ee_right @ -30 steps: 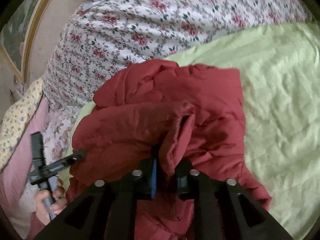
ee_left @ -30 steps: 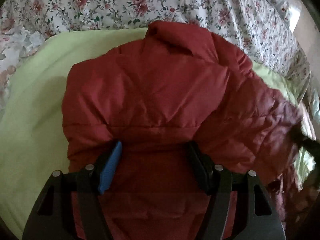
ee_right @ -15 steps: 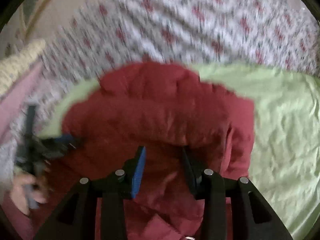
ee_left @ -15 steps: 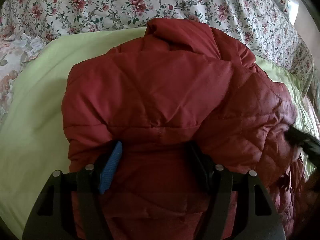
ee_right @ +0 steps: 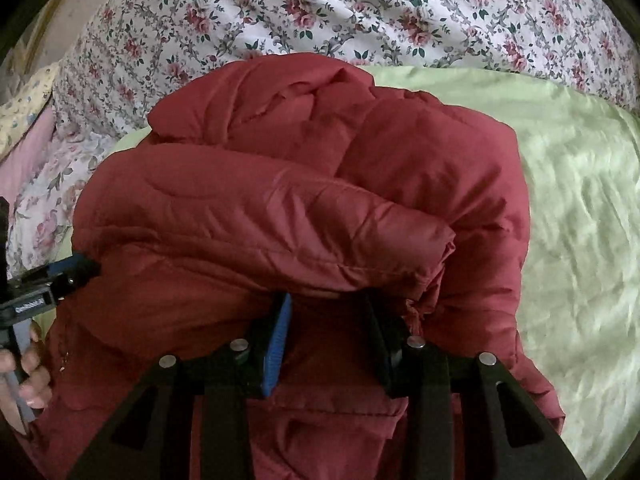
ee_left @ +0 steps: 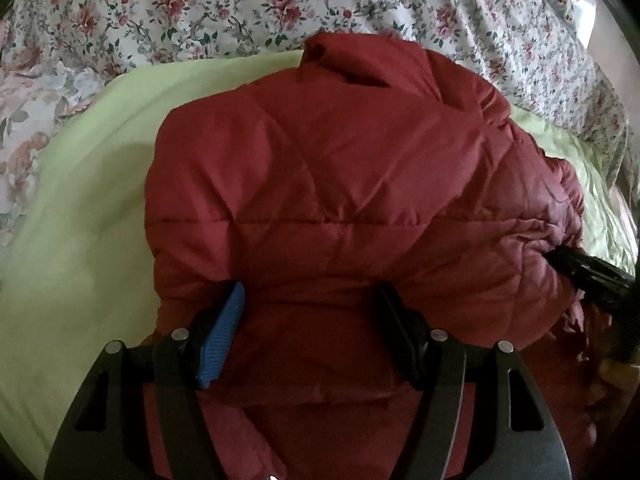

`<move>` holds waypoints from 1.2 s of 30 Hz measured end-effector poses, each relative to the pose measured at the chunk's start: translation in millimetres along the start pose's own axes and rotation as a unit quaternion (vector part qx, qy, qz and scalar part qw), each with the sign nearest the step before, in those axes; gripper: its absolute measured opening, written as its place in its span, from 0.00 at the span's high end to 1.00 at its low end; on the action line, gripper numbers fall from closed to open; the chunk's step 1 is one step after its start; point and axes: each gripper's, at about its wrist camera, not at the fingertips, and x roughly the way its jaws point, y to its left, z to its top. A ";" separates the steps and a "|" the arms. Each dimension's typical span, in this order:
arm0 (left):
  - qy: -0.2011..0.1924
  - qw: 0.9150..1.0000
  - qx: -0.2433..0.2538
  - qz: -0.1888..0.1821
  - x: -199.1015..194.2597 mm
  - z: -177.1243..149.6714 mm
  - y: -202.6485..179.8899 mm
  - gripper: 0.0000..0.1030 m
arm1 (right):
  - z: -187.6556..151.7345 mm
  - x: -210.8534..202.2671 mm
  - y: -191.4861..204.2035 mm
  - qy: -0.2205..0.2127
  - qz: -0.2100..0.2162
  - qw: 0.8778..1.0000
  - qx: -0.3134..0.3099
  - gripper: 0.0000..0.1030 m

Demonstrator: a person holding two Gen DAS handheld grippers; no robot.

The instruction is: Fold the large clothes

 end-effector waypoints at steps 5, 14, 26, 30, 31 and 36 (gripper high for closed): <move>-0.002 1.000 -0.010 -0.003 -2.2 -0.6 0.9 0.34 | 3.2 -6.2 -2.4 0.000 0.014 1.000 0.019 0.63; -0.011 0.998 -0.051 -0.018 -39.9 -17.4 14.0 0.33 | -8.5 -60.8 -3.0 -0.006 0.034 0.998 0.045 0.56; -0.002 0.993 -0.112 -0.023 -96.2 -82.2 46.7 0.33 | -58.2 -121.5 -17.0 -0.015 0.061 0.995 0.074 0.47; 0.006 0.991 -0.130 -0.029 -108.8 -104.5 57.5 0.33 | -78.4 -139.6 -26.2 -0.011 0.050 0.995 0.082 0.43; 0.009 0.990 -0.135 -0.032 -110.9 -110.1 59.4 0.33 | -82.6 -142.9 -27.3 -0.009 0.045 0.996 0.083 0.42; 0.023 0.989 -0.140 -0.034 -119.8 -132.9 65.1 0.33 | -104.4 -159.9 -28.9 -0.003 0.022 0.997 0.076 0.34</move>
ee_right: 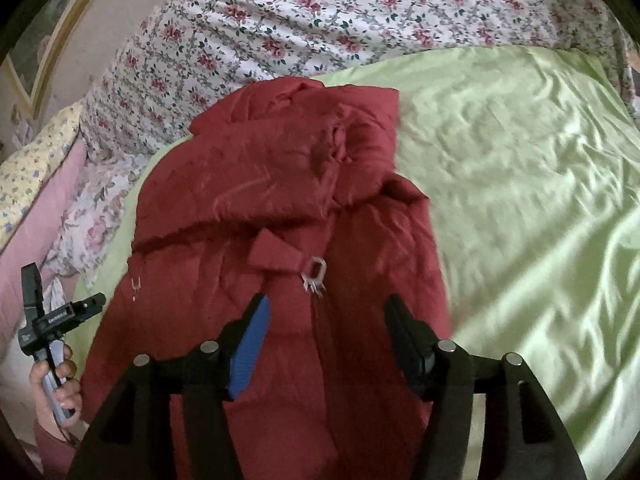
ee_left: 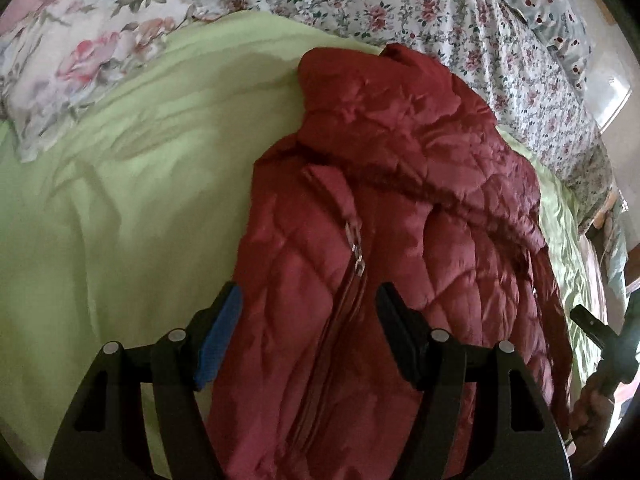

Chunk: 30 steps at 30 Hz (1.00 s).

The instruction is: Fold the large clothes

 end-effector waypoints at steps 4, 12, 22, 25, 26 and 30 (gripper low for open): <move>0.003 1.000 0.004 0.003 -8.3 -14.5 5.3 0.30 | -15.9 -11.6 -3.5 0.003 -0.018 1.000 -0.004 0.30; 0.017 1.000 0.006 0.012 -14.8 -42.8 23.0 0.27 | -43.1 -28.5 -13.6 0.016 -0.043 0.999 0.004 0.29; 0.044 0.999 0.013 -0.006 -20.8 -72.0 34.6 0.27 | -78.9 -15.3 -14.8 0.073 -0.020 0.997 0.007 0.29; 0.052 0.998 0.021 -0.008 -23.5 -81.4 34.1 0.27 | -87.6 -17.0 -16.3 0.083 -0.013 0.996 0.010 0.29; 0.054 0.998 0.024 -0.007 -24.6 -85.2 34.0 0.27 | -89.5 -18.6 -15.9 0.084 -0.012 0.996 0.007 0.30; 0.060 0.998 0.032 -0.016 -29.7 -97.8 33.5 0.27 | -95.9 -27.4 -7.3 0.086 -0.004 0.996 -0.012 0.32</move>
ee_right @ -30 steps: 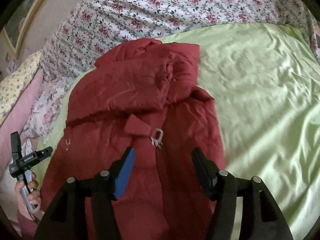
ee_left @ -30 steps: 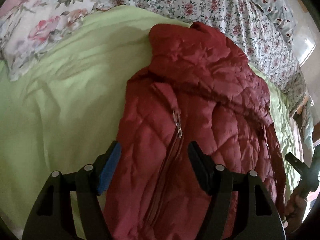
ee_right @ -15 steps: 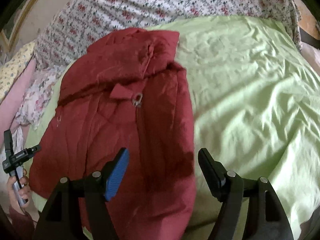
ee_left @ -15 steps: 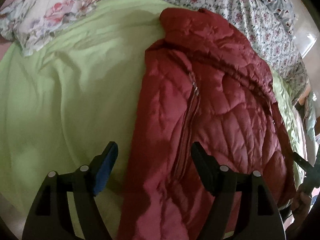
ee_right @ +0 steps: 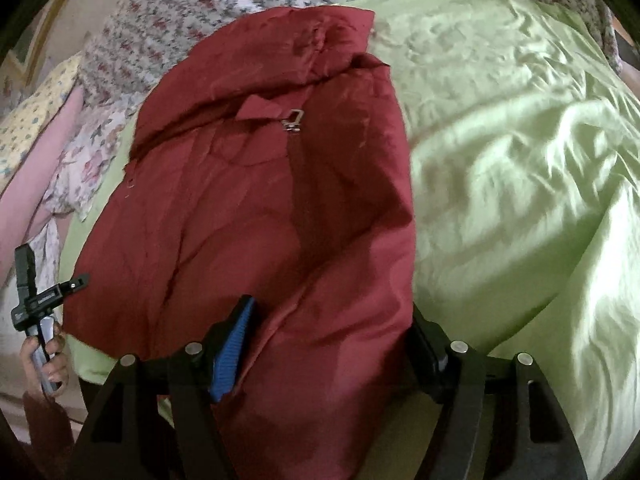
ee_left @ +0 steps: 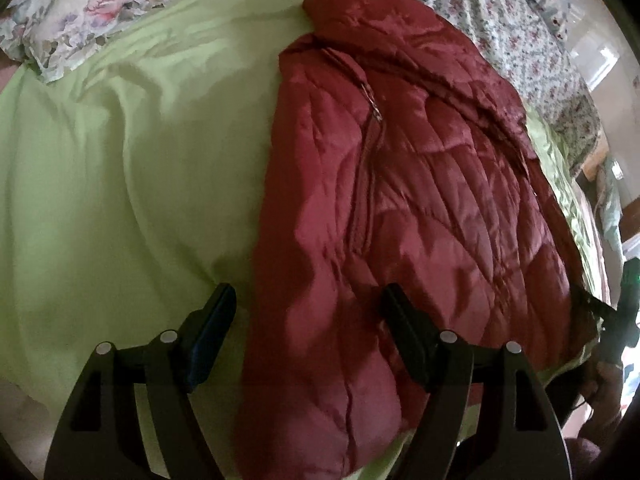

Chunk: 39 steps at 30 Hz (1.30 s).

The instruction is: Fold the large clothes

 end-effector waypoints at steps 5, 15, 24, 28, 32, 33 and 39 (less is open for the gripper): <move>0.009 1.000 0.029 -0.007 -1.0 -15.1 -12.2 0.27 | -6.0 -3.4 3.4 0.001 0.003 1.000 -0.013 0.39; 0.003 0.998 0.045 -0.031 -2.6 -23.5 -17.8 0.45 | -11.7 -5.3 5.6 -0.002 0.006 1.000 -0.020 0.52; -0.019 0.997 0.052 -0.050 -15.8 -22.6 -26.0 0.81 | -14.4 -19.5 8.2 -0.024 0.040 0.999 -0.013 0.75; -0.028 0.996 0.055 -0.063 -28.1 -22.3 -27.8 0.83 | -15.4 -31.4 7.1 -0.034 0.065 0.997 -0.009 0.77; -0.041 0.994 0.066 -0.073 -43.1 -19.5 -31.5 0.84 | -15.2 -43.3 8.3 -0.045 0.089 0.995 -0.010 0.79; -0.045 0.994 0.068 -0.076 -47.3 -18.6 -32.1 0.84 | -14.9 -45.7 9.0 -0.047 0.092 0.995 -0.012 0.80; -0.081 0.990 0.068 -0.095 -74.0 1.8 -24.4 0.84 | -5.3 -65.8 10.9 -0.080 0.130 0.988 -0.010 0.81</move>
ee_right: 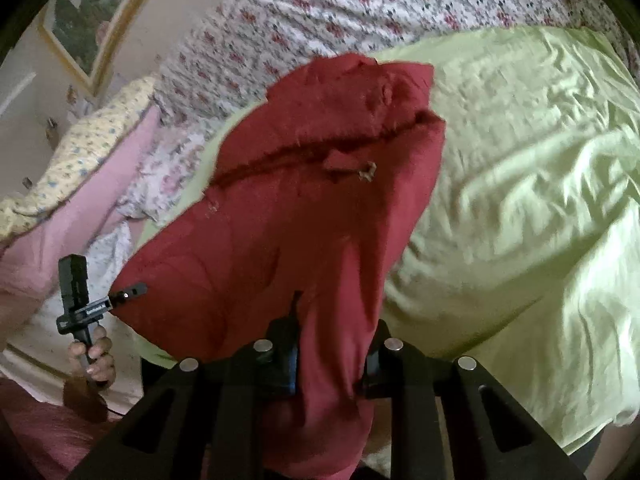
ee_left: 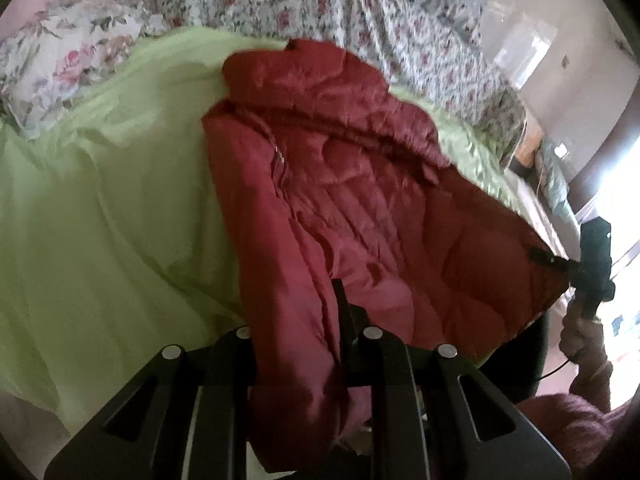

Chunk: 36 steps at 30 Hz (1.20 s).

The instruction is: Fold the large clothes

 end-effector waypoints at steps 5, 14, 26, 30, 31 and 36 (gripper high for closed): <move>-0.044 0.999 -0.013 -0.010 -10.7 31.5 3.3 0.85 | 22.5 -7.0 -2.8 -0.040 0.022 0.999 0.007 0.82; -0.107 0.994 -0.016 0.004 -17.9 86.9 -10.1 0.84 | 75.2 -8.0 2.1 -0.108 0.032 0.994 -0.008 0.83; -0.143 0.989 -0.035 0.033 8.8 164.5 -15.6 0.84 | 148.2 14.2 -8.6 -0.159 0.005 0.987 0.020 0.84; -0.151 0.986 -0.064 0.041 23.4 185.2 -9.1 0.84 | 168.0 25.6 -13.5 -0.169 -0.018 0.985 0.030 0.84; -0.152 0.985 -0.068 0.045 27.7 189.0 -8.0 0.84 | 172.4 28.6 -14.5 -0.171 -0.023 0.984 0.030 0.84; -0.155 0.983 -0.068 0.066 49.5 207.3 -7.6 0.84 | 192.6 49.6 -17.6 -0.180 -0.049 0.982 0.033 0.84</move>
